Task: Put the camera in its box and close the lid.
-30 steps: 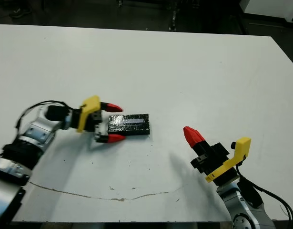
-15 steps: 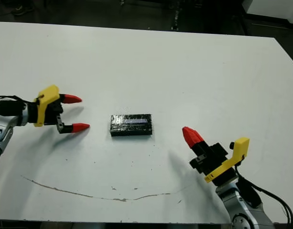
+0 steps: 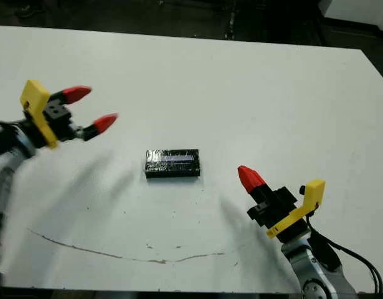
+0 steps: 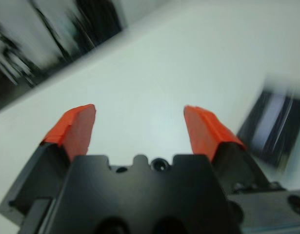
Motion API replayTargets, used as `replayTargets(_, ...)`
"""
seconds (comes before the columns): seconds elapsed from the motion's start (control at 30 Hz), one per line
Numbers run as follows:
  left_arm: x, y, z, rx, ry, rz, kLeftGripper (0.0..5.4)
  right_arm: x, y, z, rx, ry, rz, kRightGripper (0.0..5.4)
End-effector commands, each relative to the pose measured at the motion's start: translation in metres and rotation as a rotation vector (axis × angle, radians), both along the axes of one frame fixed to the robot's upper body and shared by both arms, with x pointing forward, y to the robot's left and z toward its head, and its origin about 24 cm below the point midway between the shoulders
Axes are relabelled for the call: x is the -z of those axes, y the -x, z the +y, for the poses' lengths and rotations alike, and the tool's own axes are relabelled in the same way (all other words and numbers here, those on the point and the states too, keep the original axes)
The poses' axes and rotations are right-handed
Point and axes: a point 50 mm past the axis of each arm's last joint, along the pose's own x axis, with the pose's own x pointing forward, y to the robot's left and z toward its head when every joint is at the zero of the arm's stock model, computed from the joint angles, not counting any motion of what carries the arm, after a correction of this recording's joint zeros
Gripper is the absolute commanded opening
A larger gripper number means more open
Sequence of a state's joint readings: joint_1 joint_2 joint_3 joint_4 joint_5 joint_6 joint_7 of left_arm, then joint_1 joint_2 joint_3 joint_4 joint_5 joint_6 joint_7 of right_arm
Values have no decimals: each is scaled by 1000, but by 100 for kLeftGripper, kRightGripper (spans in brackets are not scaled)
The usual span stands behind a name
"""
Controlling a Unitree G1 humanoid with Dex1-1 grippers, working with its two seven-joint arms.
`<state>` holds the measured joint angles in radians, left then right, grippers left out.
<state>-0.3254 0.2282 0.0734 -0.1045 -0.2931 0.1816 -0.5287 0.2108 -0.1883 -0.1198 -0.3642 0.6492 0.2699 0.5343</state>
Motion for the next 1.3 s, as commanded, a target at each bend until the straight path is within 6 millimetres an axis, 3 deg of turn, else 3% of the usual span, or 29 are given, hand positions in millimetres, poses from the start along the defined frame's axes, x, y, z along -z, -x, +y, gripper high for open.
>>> replayTargets(0.03,2,10,-22,-12,64,-7,358,0,1,-3,21,16,-8,0)
replayTargets(0.33,20,17,-74,99,67,106,221,-1,1,-5,39,13,-24,0)
replayTargets(0.8,73,0,-87,52,-79,318,4,-2,0,-6,44,-8,-30,0)
replayTargets(1.3,104,20,-80,141,-208,517,1,-2,1,-3,24,-14,-18,0)
